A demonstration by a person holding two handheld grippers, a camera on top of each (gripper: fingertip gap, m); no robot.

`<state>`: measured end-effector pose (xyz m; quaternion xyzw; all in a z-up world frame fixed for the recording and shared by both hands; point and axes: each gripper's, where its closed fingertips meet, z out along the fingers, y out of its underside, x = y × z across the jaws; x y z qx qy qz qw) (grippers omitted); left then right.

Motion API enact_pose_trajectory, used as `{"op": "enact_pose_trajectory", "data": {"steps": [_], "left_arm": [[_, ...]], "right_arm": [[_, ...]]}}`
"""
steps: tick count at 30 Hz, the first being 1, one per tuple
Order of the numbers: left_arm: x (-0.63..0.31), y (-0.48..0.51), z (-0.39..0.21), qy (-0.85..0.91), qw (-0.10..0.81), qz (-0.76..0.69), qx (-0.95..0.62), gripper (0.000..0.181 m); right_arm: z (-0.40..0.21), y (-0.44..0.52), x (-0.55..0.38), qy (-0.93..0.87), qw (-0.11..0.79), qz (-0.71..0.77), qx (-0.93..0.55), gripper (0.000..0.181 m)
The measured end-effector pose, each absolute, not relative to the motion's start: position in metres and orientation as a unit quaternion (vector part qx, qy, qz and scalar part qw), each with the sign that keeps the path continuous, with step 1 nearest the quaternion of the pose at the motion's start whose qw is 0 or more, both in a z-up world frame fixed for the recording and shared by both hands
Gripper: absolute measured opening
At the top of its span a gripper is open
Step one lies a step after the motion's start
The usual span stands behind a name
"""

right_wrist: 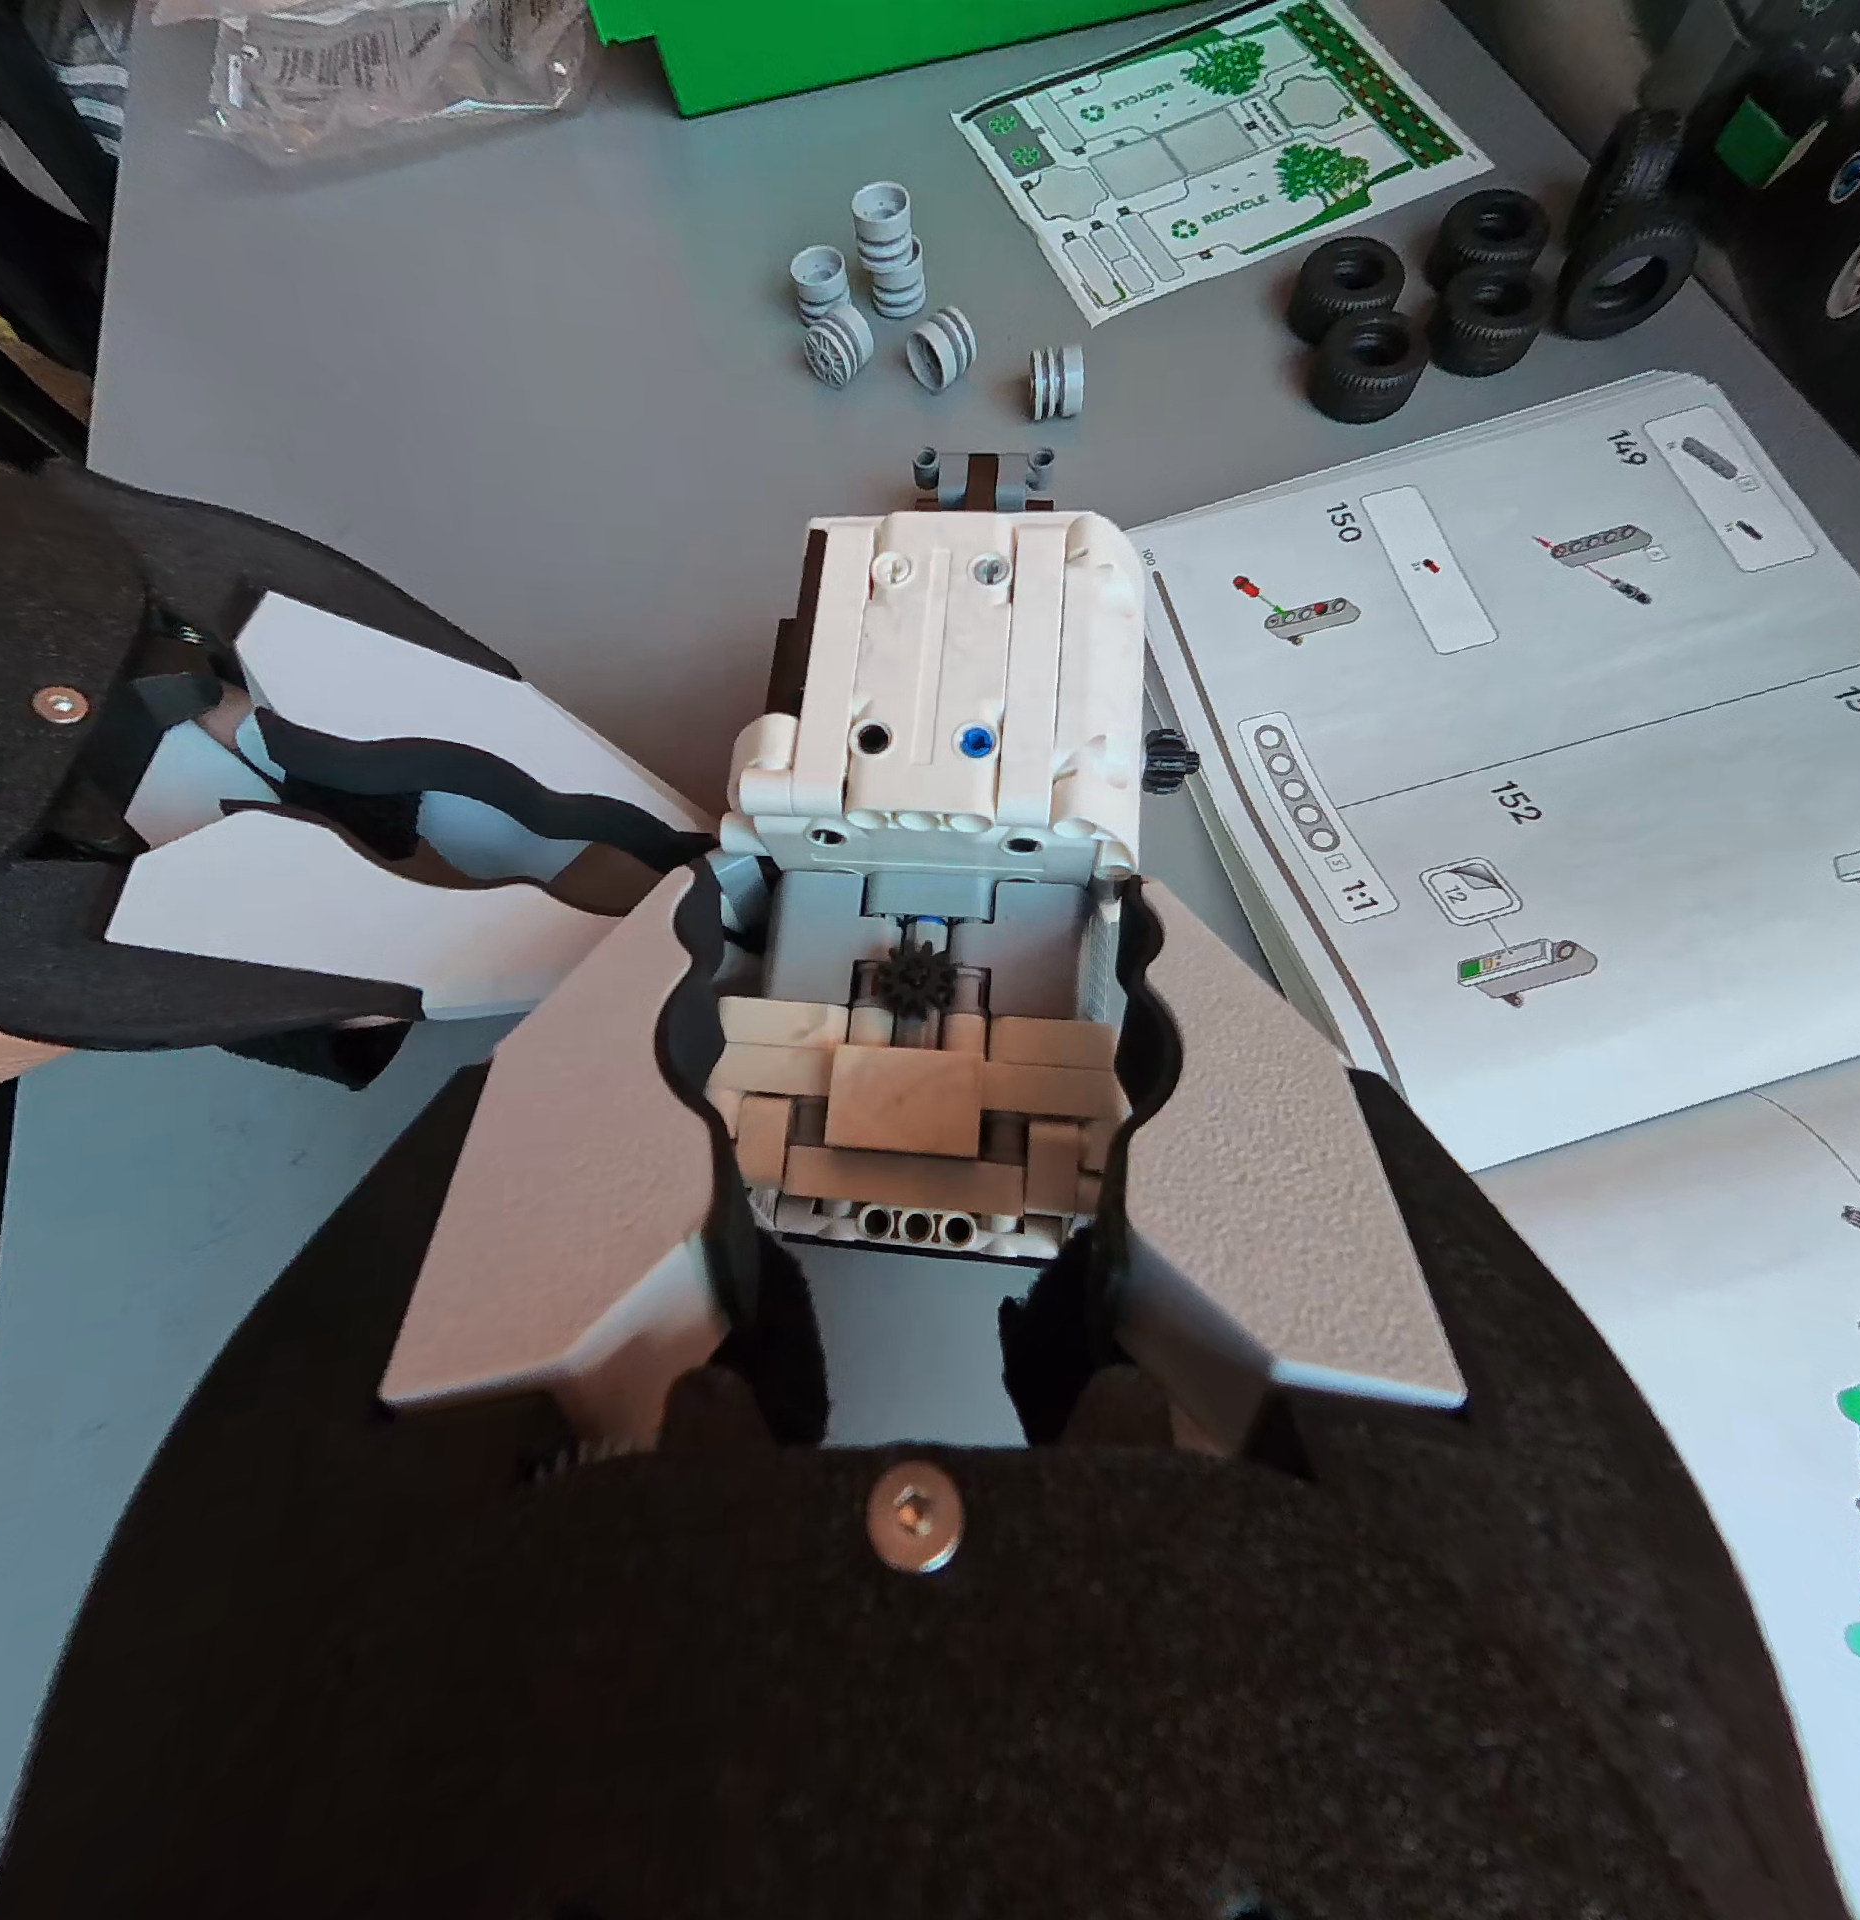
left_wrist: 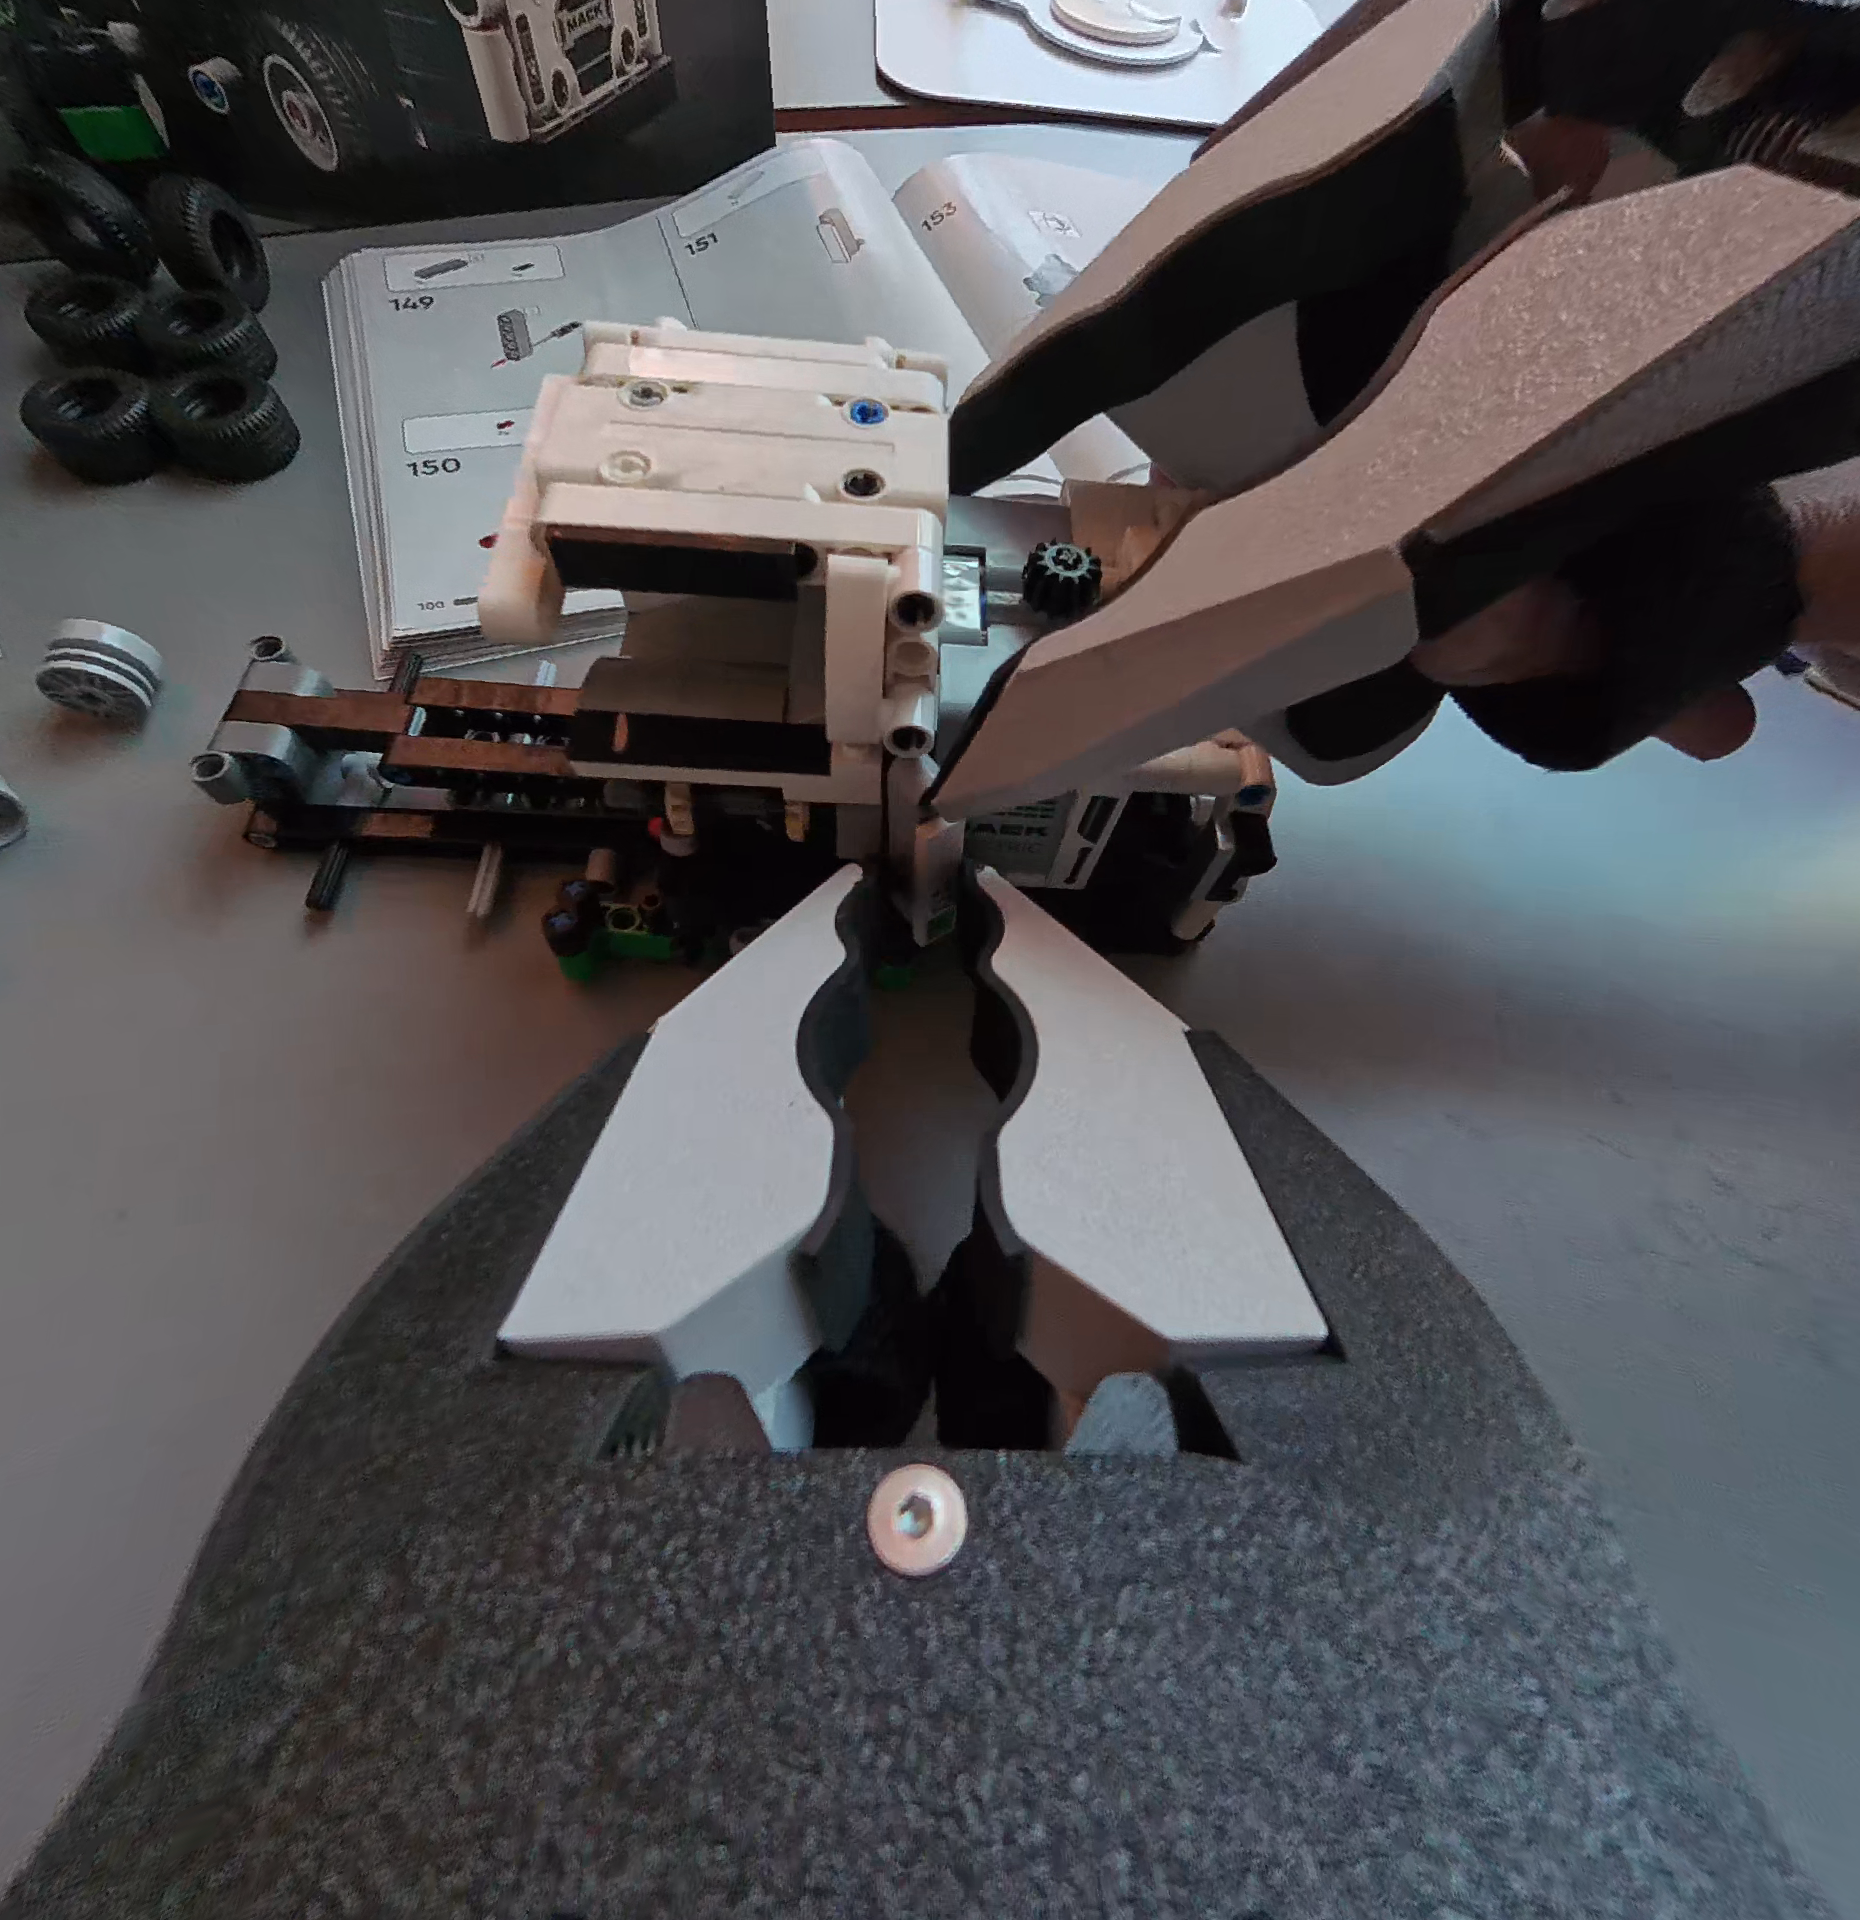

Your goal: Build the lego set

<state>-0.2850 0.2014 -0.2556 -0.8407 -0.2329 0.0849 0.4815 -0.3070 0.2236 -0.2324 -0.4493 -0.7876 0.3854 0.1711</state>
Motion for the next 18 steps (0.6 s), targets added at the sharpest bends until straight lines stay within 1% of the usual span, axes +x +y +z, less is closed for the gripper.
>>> {"op": "enact_pose_trajectory", "data": {"steps": [5,12,16,18], "left_arm": [[-0.282,0.201,-0.255,-0.207,0.482,0.068,-0.848,0.011],[-0.275,0.203,-0.256,-0.156,0.48,0.004,-0.864,0.011],[-0.273,0.198,-0.253,-0.141,0.475,-0.014,-0.869,0.011],[-0.276,0.195,-0.251,-0.136,0.475,-0.013,-0.869,0.011]], "right_arm": [[-0.233,0.222,-0.306,-0.794,0.171,0.381,-0.442,0.078],[-0.234,0.22,-0.308,-0.795,0.17,0.38,-0.442,0.082],[-0.231,0.216,-0.305,-0.797,0.159,0.385,-0.437,0.088],[-0.231,0.216,-0.305,-0.802,0.167,0.381,-0.429,0.089]]}}
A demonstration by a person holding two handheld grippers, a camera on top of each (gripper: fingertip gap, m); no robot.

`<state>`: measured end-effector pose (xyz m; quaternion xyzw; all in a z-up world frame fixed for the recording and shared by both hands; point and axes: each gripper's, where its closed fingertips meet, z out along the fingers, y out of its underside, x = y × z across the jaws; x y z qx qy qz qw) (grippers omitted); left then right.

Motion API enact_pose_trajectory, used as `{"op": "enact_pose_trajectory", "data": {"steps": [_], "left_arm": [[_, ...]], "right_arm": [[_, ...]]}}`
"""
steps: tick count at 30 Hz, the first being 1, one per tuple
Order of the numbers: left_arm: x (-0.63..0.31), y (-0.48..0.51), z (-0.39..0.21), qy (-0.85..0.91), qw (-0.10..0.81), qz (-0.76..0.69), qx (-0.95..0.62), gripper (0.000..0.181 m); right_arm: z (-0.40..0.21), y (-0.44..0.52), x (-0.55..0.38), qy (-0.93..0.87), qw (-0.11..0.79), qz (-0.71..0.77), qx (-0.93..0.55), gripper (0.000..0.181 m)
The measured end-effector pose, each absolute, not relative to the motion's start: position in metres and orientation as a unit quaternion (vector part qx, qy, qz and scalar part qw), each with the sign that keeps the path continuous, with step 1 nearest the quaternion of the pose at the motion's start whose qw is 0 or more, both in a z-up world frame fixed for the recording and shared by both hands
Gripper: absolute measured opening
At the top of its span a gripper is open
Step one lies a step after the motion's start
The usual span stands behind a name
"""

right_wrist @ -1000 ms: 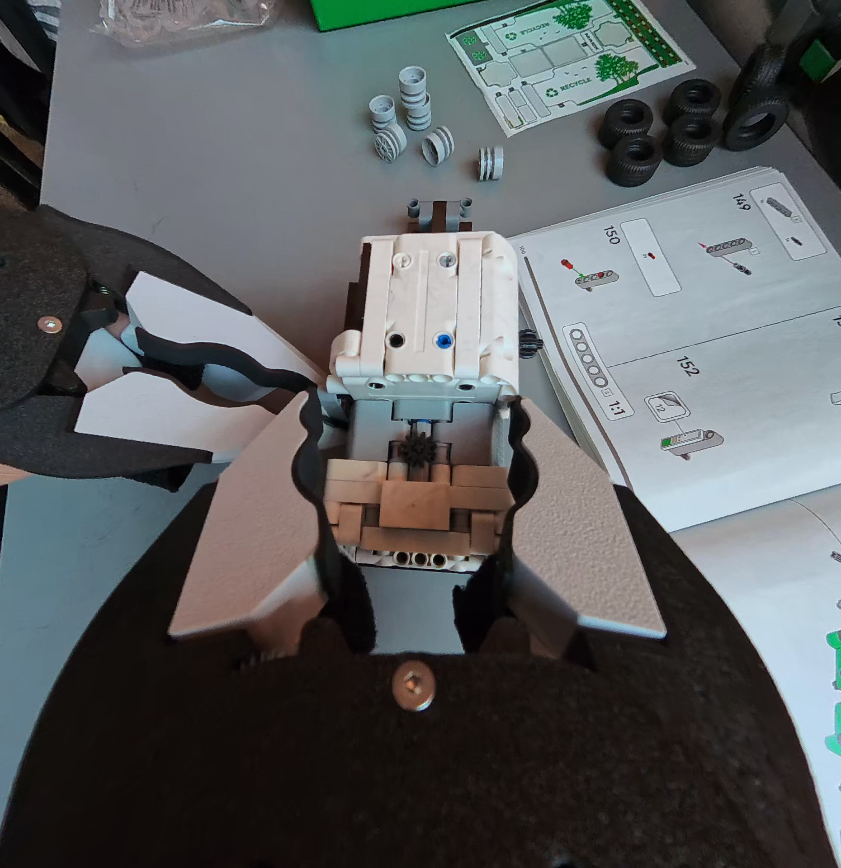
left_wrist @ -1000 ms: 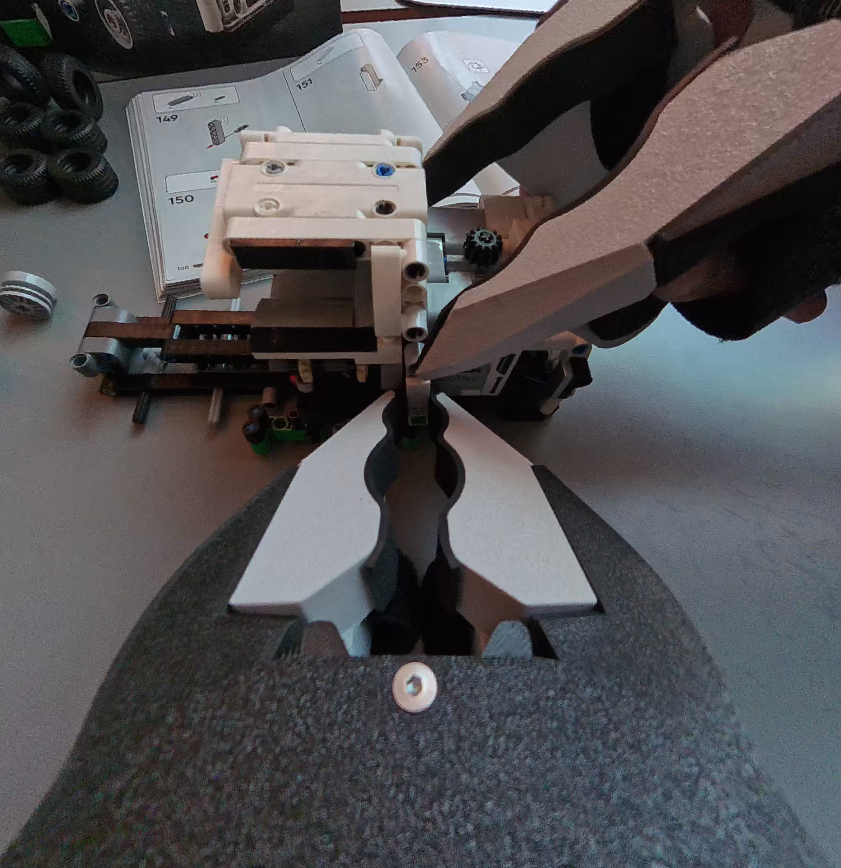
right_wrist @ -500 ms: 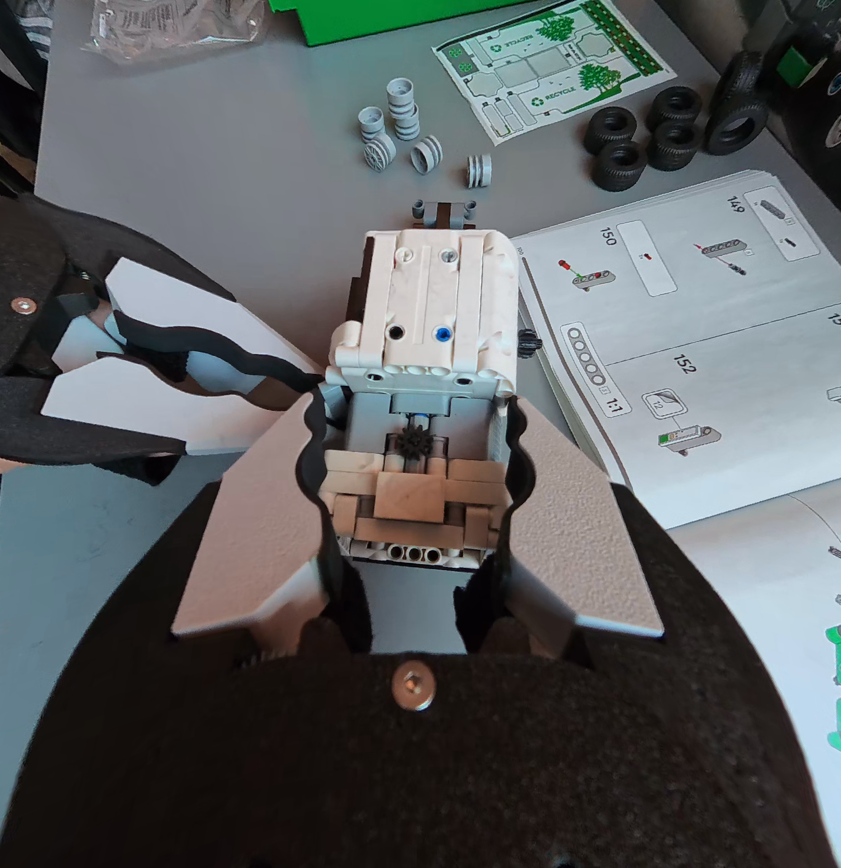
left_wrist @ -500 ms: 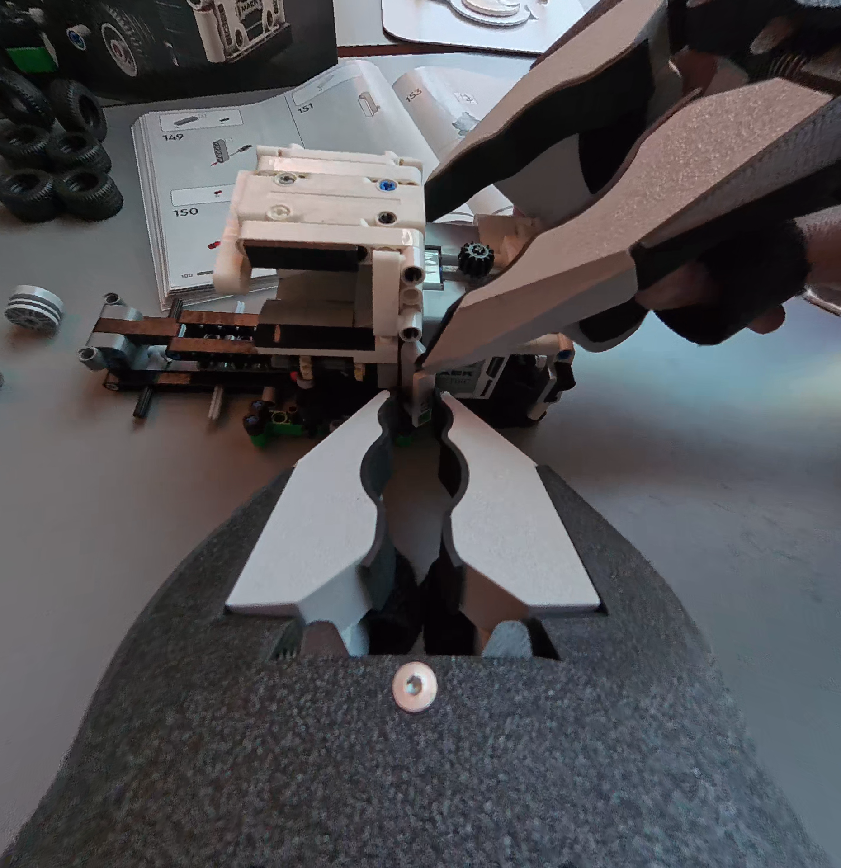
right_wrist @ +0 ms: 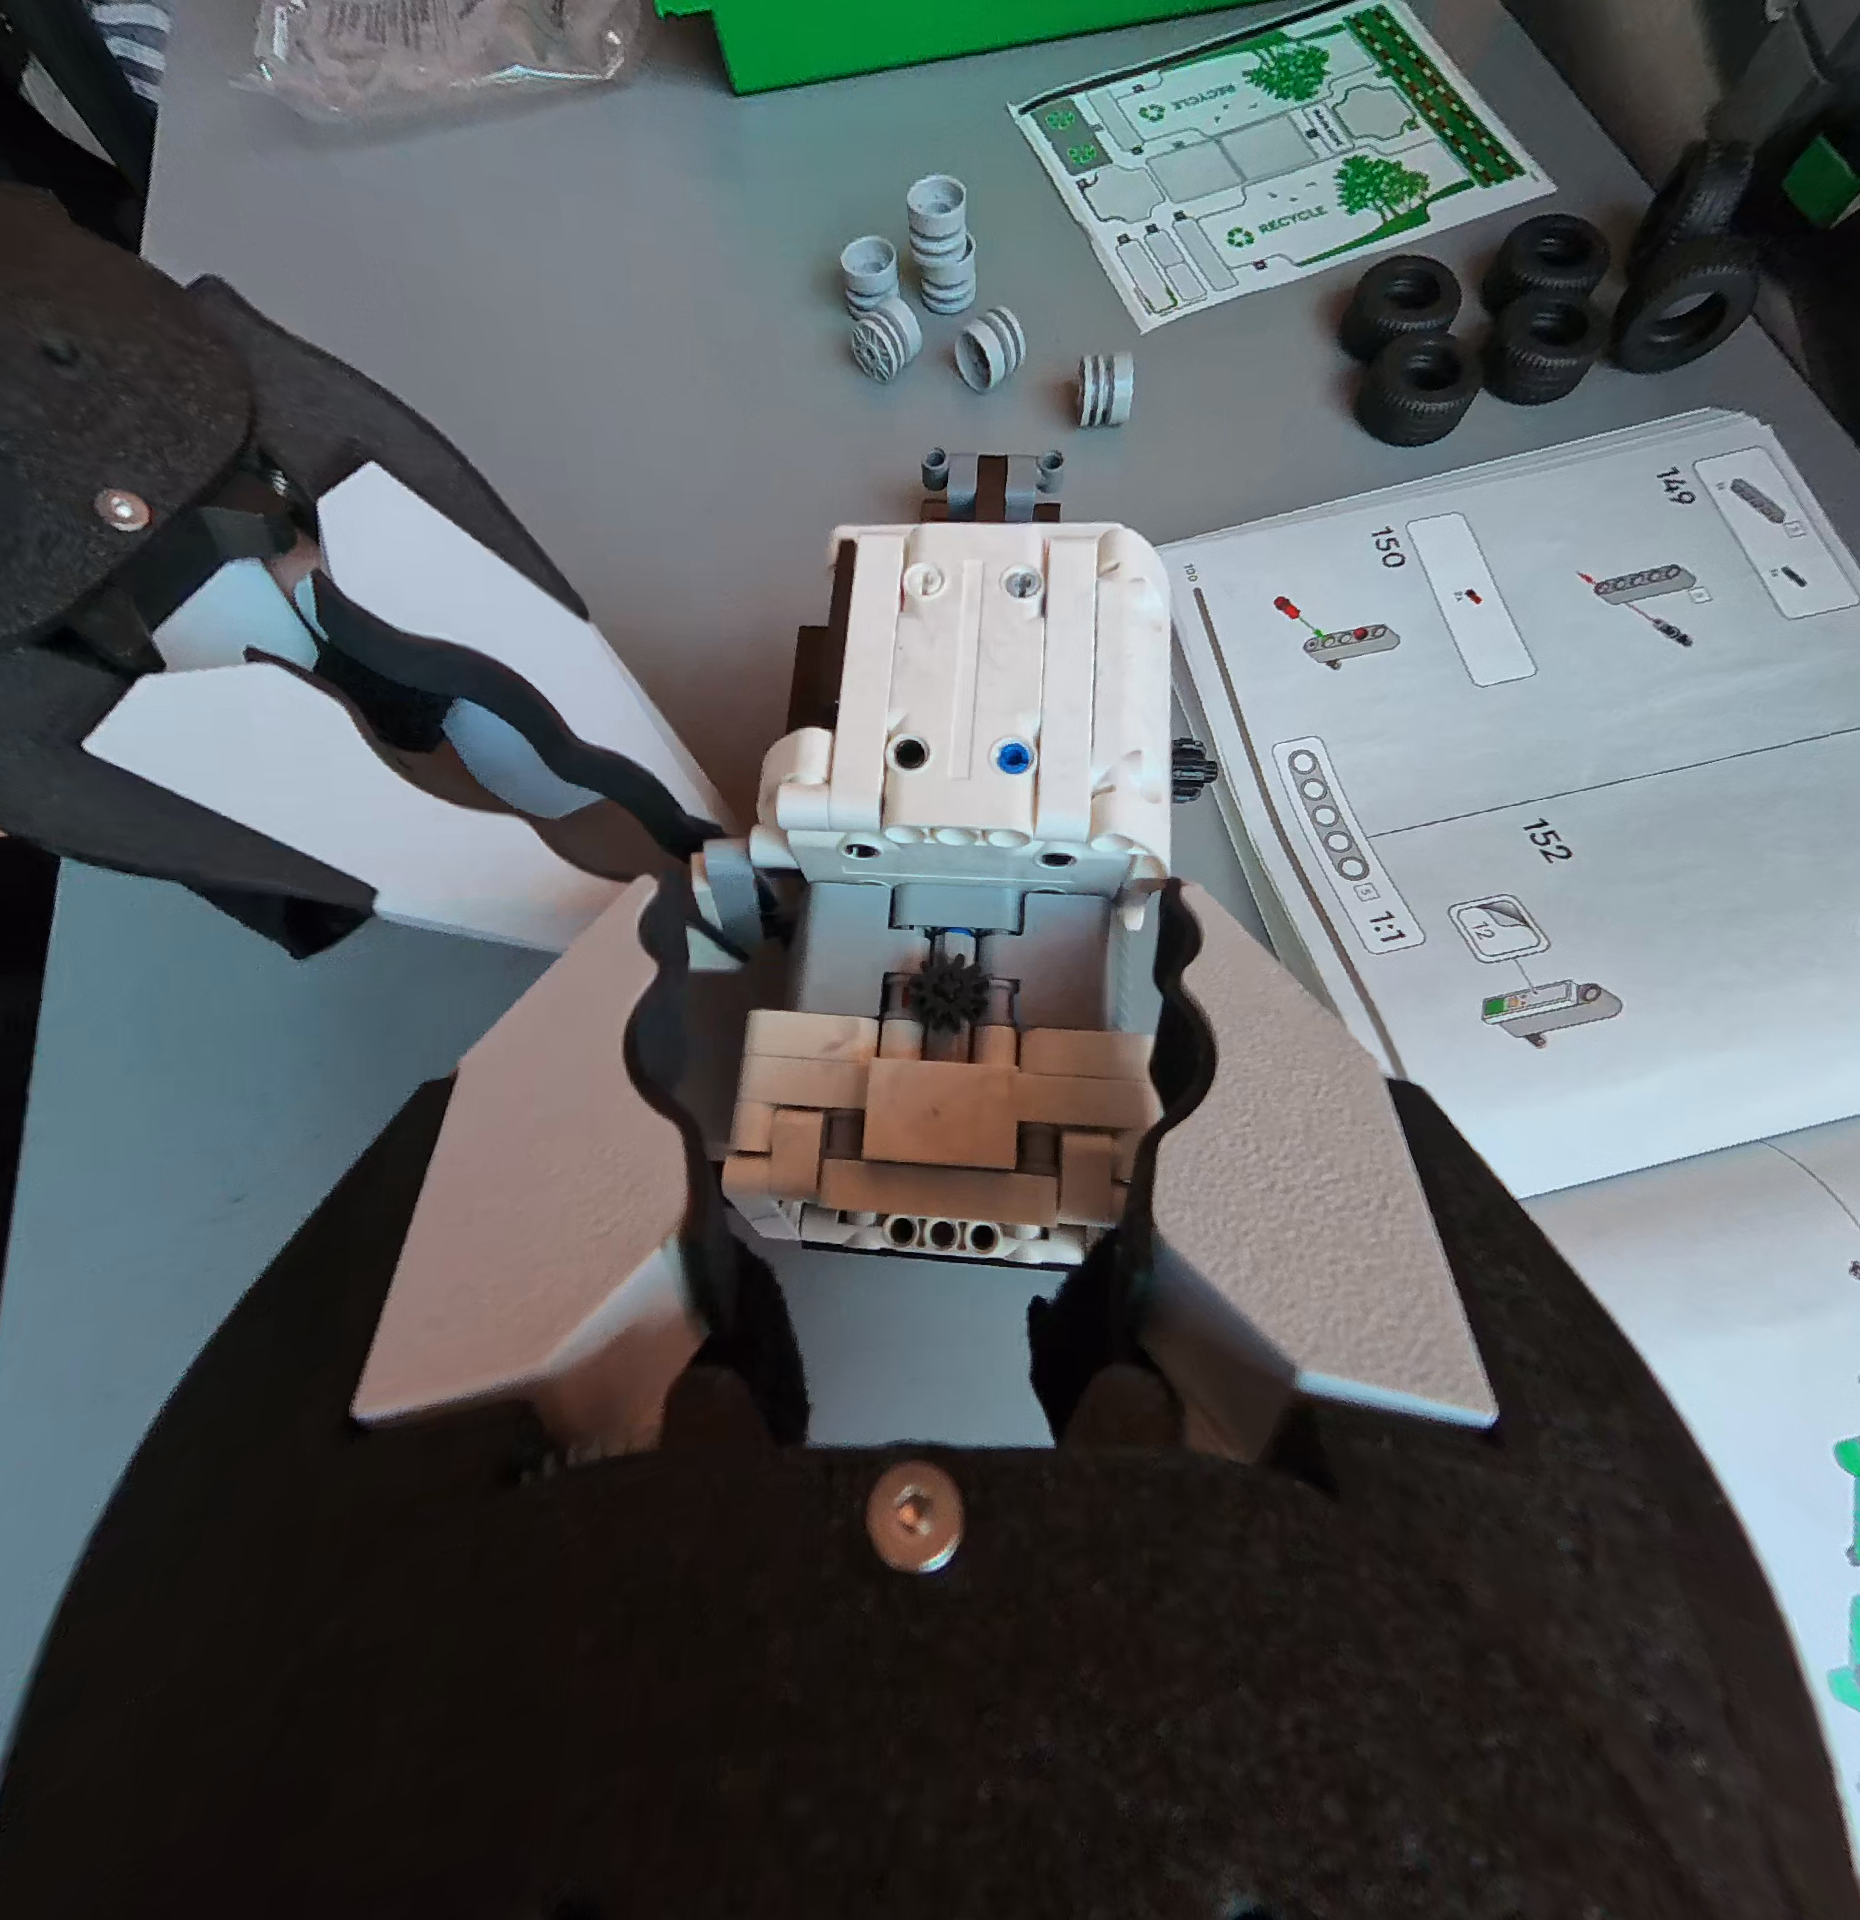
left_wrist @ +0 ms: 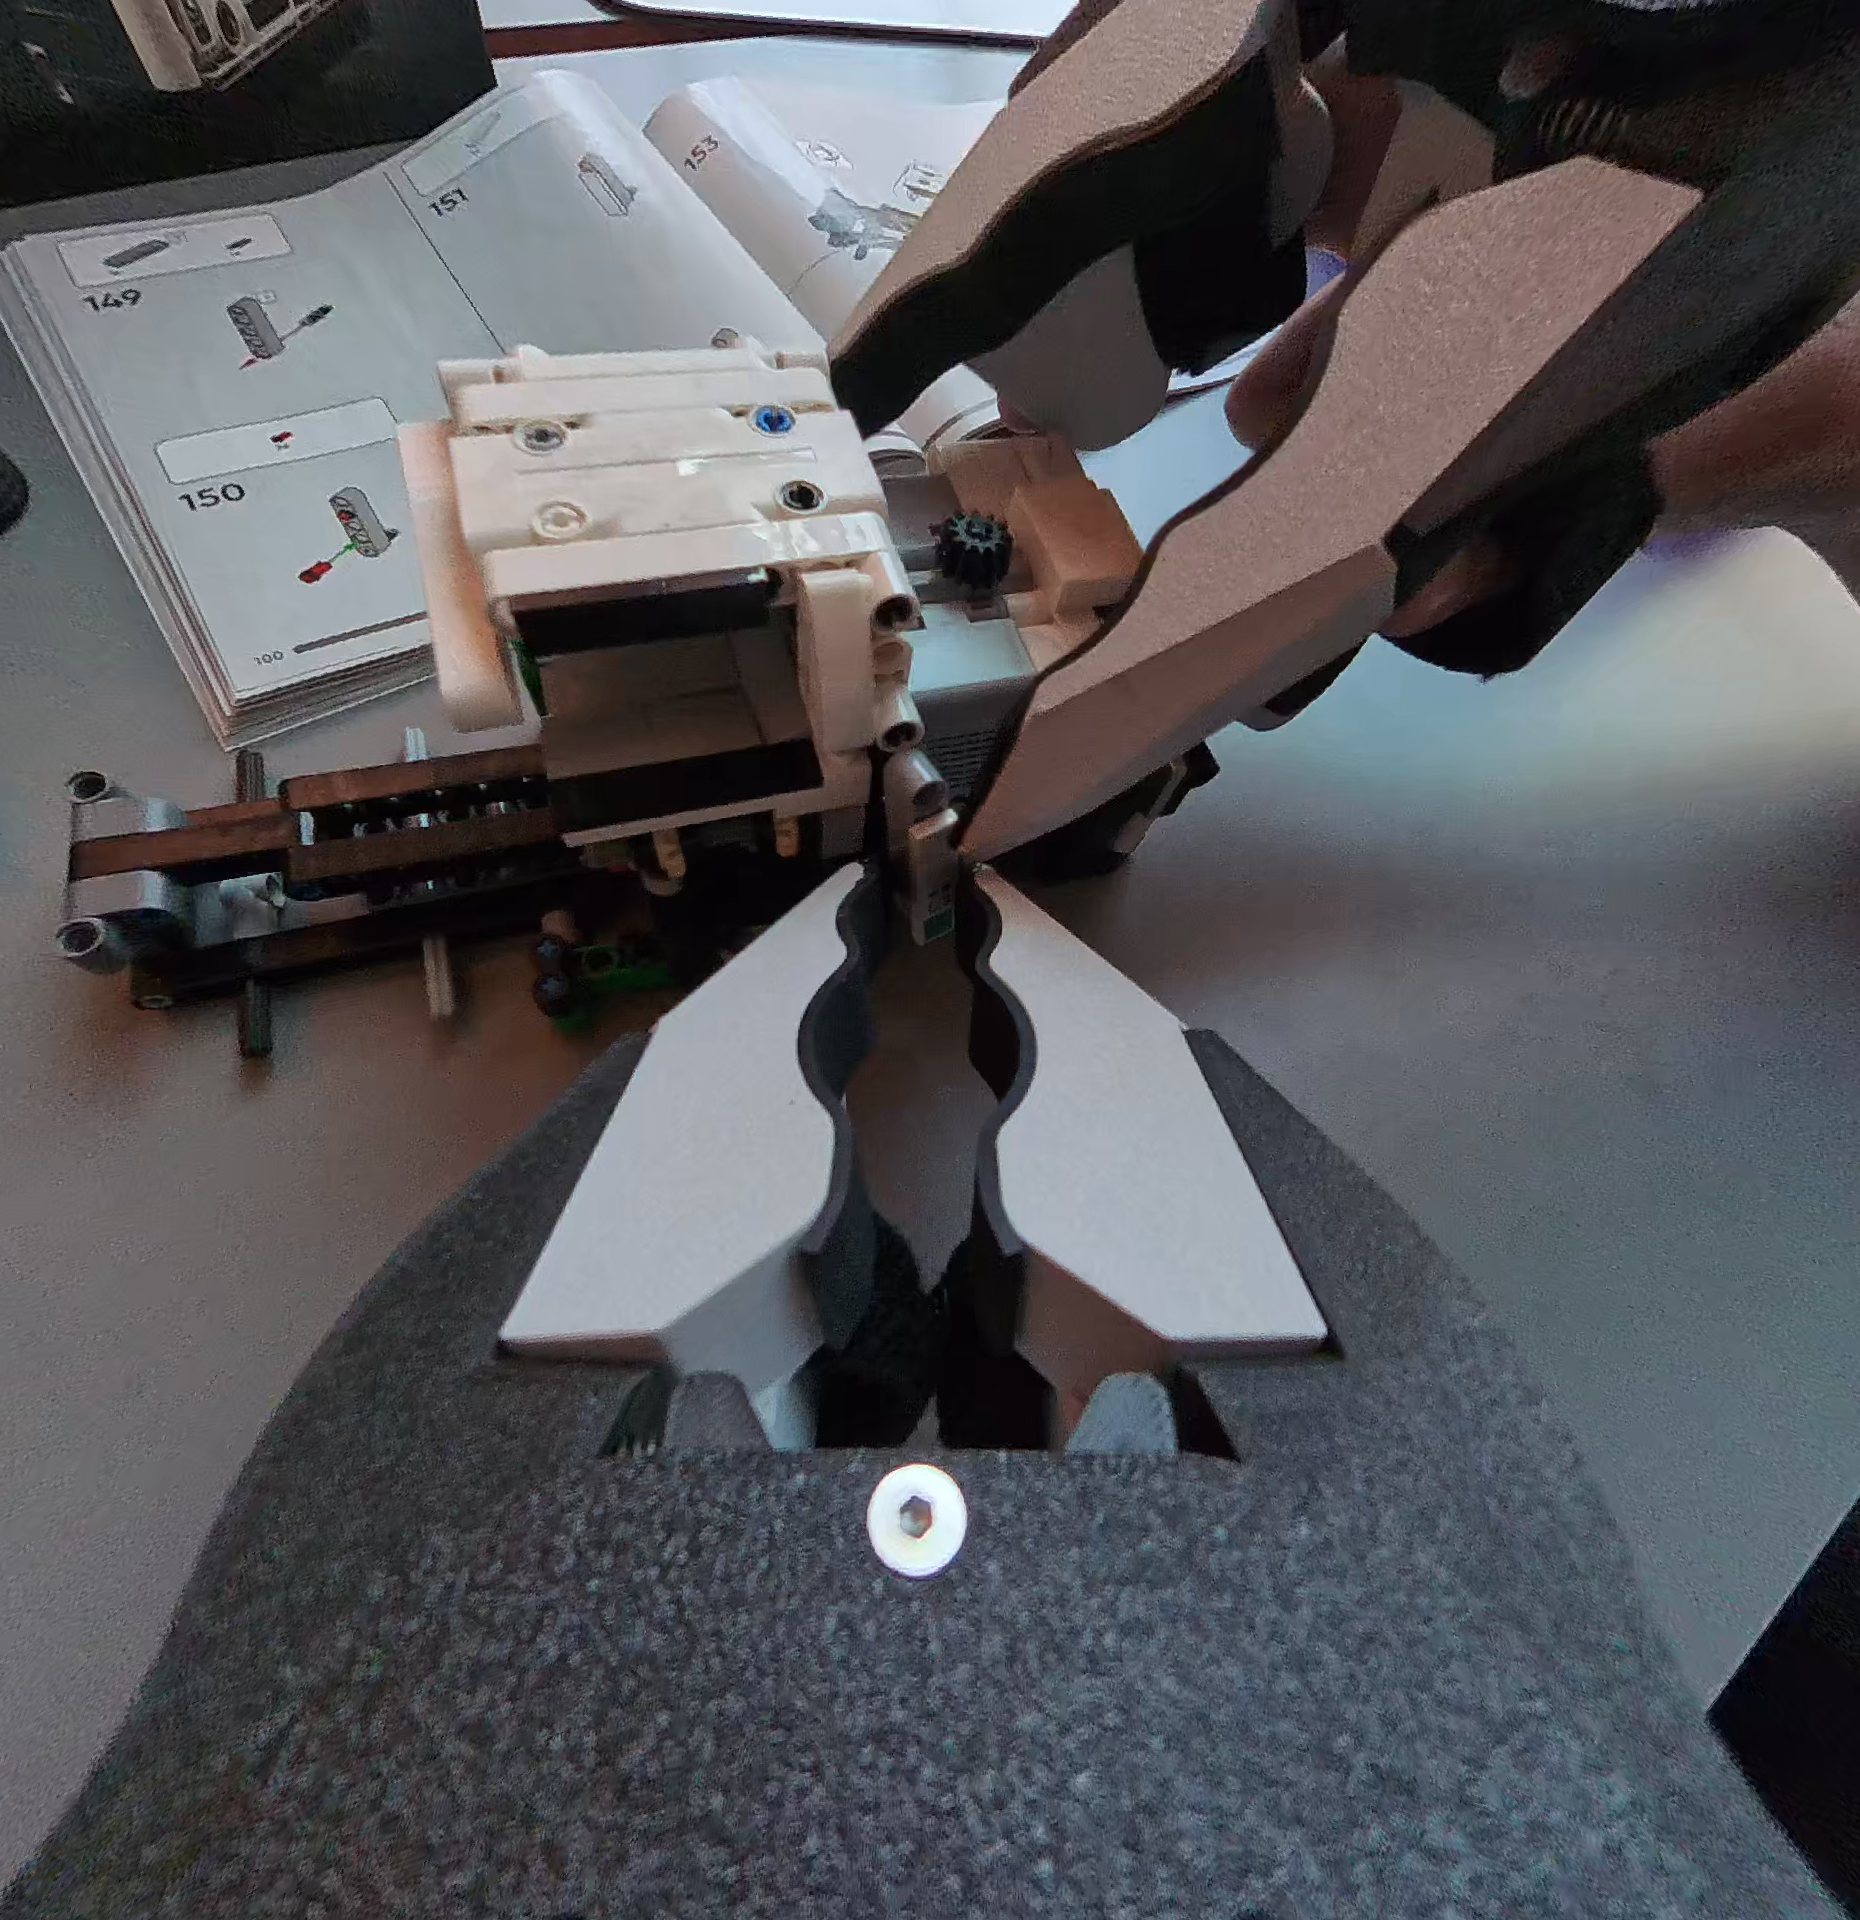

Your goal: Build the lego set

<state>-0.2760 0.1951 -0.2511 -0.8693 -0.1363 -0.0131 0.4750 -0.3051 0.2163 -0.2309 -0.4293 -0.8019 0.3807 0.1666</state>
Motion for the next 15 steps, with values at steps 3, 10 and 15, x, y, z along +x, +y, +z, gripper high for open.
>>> {"op": "enact_pose_trajectory", "data": {"steps": [3,10,15], "left_arm": [[-0.2777,0.193,-0.252,-0.125,0.469,-0.026,-0.874,0.011],[-0.2802,0.1933,-0.2525,-0.101,0.459,-0.046,-0.881,0.011],[-0.2792,0.1951,-0.256,-0.078,0.446,-0.038,-0.891,0.01]], "right_arm": [[-0.2325,0.2158,-0.3068,-0.805,0.175,0.373,-0.427,0.089],[-0.2325,0.2154,-0.3123,-0.798,0.177,0.375,-0.438,0.088],[-0.2332,0.2142,-0.3138,-0.802,0.193,0.37,-0.427,0.088]]}}
